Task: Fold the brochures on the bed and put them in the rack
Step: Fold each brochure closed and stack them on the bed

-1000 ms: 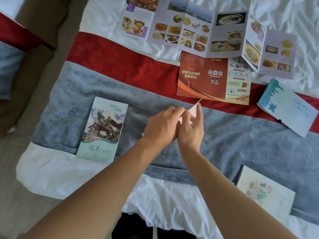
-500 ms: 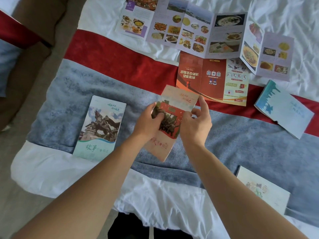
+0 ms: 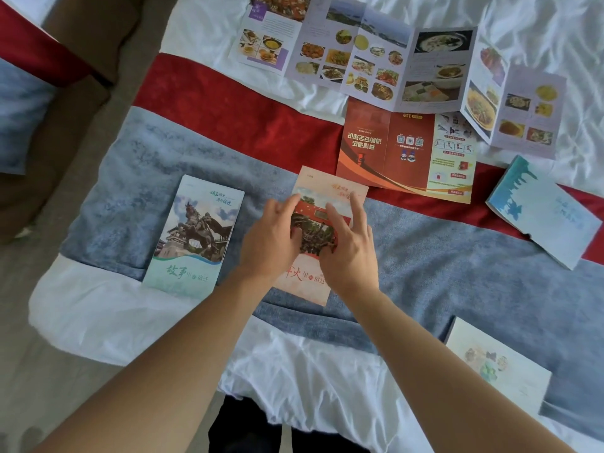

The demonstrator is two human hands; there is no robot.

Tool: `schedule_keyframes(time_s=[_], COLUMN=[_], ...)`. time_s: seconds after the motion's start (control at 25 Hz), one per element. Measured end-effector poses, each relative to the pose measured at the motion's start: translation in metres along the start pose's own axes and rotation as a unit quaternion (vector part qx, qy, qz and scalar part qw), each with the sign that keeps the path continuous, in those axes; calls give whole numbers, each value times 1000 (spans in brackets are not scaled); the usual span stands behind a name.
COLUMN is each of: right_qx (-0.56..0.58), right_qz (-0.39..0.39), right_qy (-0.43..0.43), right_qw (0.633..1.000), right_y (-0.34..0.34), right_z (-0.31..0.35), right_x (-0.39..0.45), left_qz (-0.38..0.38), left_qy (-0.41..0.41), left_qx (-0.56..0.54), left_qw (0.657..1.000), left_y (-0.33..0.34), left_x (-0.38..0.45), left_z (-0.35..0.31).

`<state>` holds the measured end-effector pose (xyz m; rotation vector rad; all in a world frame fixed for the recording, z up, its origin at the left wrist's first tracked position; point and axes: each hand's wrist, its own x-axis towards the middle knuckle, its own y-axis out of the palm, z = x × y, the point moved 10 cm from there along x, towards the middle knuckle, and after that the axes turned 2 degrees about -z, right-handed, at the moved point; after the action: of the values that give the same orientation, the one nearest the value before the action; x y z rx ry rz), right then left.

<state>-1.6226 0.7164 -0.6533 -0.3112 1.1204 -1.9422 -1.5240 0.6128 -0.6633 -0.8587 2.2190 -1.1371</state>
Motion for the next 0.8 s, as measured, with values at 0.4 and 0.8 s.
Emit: schedule_keyframes(time_s=[0.4, 0.8], right_qx=[-88, -117], right_qz=[43, 103], right_qy=[-50, -41], right_qw=[994, 987], right_y=[49, 151], right_z=[57, 152], right_x=[5, -7], left_qz=[-1, 46], left_qy=[15, -18], left_qx=[37, 70], left_qw=[999, 996], left_y=[-36, -89], left_x=[-12, -36], left_z=[54, 175])
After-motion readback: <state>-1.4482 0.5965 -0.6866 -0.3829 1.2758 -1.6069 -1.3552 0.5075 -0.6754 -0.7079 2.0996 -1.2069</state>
